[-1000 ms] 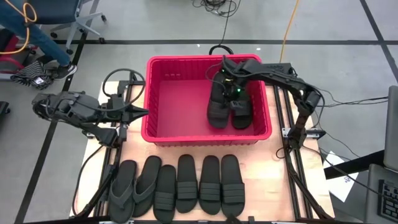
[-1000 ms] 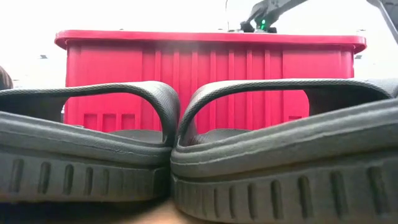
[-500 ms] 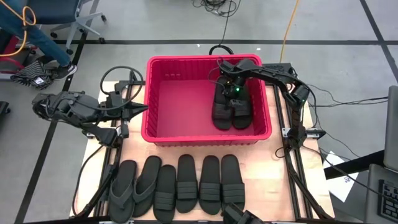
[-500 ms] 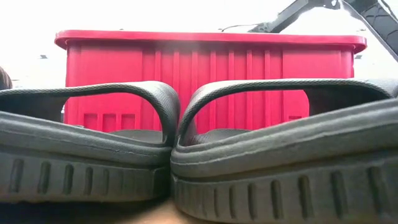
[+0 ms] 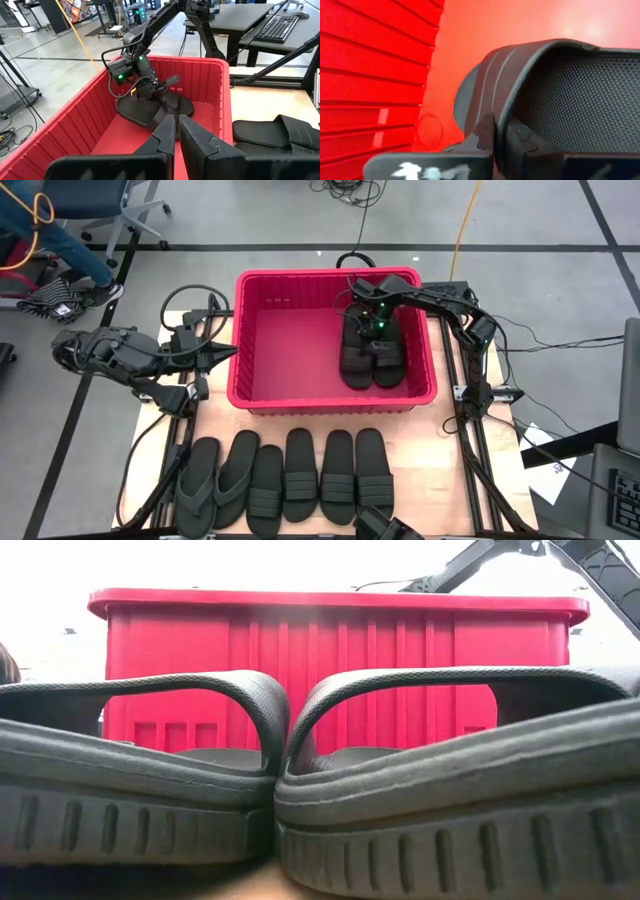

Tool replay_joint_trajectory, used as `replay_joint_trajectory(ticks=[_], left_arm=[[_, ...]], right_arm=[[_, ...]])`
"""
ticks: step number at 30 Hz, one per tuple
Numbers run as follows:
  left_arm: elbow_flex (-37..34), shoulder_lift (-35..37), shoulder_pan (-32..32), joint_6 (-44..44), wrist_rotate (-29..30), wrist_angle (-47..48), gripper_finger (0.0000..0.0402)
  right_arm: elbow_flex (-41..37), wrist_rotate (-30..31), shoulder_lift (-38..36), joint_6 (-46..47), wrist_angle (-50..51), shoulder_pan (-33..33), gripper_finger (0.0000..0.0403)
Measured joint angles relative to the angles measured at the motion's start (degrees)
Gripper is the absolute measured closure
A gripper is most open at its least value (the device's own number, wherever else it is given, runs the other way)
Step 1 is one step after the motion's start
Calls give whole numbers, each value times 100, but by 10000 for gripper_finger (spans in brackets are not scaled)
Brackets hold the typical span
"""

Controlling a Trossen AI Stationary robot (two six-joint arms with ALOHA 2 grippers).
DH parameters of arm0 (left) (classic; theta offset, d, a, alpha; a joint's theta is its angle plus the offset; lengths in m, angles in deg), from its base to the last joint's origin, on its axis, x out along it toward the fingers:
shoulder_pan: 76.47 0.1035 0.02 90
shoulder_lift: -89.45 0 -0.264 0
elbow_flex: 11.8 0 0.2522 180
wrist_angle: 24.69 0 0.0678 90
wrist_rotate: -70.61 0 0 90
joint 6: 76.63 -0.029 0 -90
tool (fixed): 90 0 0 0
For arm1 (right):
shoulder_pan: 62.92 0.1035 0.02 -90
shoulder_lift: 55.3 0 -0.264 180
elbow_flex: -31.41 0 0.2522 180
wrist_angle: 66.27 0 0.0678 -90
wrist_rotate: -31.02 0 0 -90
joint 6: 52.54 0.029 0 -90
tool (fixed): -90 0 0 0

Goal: Pick and place slides into bin
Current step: Put the black slide into the red bin

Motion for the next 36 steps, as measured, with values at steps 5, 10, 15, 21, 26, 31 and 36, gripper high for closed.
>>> replay_joint_trajectory(ticks=[5,10,15,21,26,31,36], left_arm=[[0,0,0,0,0,0,376],[0,0,0,9,-25,0,376],[0,0,0,22,-61,9,376],[0,1,0,2,-66,17,376],[0,0,0,0,-212,28,376],[0,0,0,-5,-225,63,376],[0,0,0,-4,-220,149,376]], right_arm=[[0,135,0,127,-146,5,357],[0,701,-7,428,-344,81,311],[-2,863,-37,595,-454,132,271],[-2,1356,-157,944,-836,170,244],[-4,2020,-600,1247,-1368,164,238],[-4,2023,-1448,1459,-1821,162,250],[-4,1216,-2441,2072,-2547,164,291]])
